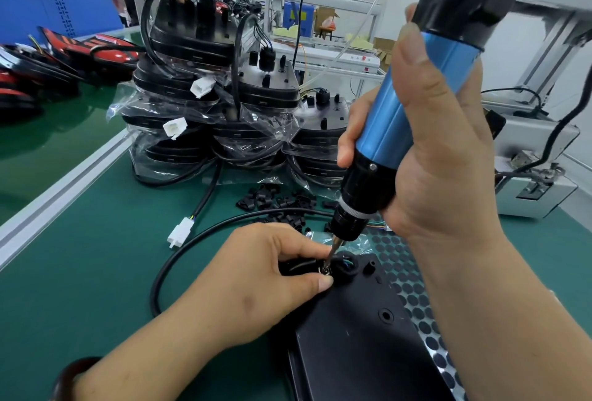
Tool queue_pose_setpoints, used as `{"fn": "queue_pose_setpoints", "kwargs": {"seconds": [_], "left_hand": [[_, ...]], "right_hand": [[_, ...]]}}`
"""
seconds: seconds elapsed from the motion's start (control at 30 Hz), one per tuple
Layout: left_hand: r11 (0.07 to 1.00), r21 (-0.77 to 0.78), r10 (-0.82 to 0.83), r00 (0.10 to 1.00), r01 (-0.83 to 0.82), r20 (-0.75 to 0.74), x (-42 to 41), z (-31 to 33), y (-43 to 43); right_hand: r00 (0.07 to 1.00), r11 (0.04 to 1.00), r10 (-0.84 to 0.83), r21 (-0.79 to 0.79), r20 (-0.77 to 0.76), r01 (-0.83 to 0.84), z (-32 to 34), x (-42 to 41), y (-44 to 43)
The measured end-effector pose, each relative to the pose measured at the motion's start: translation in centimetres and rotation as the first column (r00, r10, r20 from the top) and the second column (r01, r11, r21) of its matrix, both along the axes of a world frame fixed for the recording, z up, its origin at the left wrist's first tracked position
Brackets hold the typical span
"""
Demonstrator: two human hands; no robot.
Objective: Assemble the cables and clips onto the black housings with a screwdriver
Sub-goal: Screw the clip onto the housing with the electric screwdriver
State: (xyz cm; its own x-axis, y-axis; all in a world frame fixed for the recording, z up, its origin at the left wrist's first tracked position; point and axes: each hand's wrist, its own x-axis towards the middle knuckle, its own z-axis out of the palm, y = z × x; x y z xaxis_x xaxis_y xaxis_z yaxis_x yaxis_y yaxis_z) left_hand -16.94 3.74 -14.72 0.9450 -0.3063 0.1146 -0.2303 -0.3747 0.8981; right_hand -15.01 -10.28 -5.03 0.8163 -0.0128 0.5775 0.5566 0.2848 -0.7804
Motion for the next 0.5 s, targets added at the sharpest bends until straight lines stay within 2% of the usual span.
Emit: {"fn": "queue_pose_setpoints", "kwargs": {"seconds": [0.17, 0.37, 0.5], "left_hand": [[1.000, -0.019, -0.018, 1.000, 0.017, -0.026, 0.05, 0.01, 0.10], [1.000, 0.014, -0.005, 1.000, 0.006, -0.019, 0.01, 0.17, 0.05], [0.999, 0.040, 0.007, 1.000, -0.007, -0.010, -0.01, 0.22, 0.07]], "right_hand": [[0.999, 0.998, 0.042, -0.043, 0.024, -0.041, -0.36, -0.24, 0.47], [0.998, 1.000, 0.026, -0.013, 0.062, -0.025, 0.11, -0.31, 0.40], [1.000, 1.000, 0.016, 0.022, 0.005, -0.016, -0.11, -0.08, 0.35]]}}
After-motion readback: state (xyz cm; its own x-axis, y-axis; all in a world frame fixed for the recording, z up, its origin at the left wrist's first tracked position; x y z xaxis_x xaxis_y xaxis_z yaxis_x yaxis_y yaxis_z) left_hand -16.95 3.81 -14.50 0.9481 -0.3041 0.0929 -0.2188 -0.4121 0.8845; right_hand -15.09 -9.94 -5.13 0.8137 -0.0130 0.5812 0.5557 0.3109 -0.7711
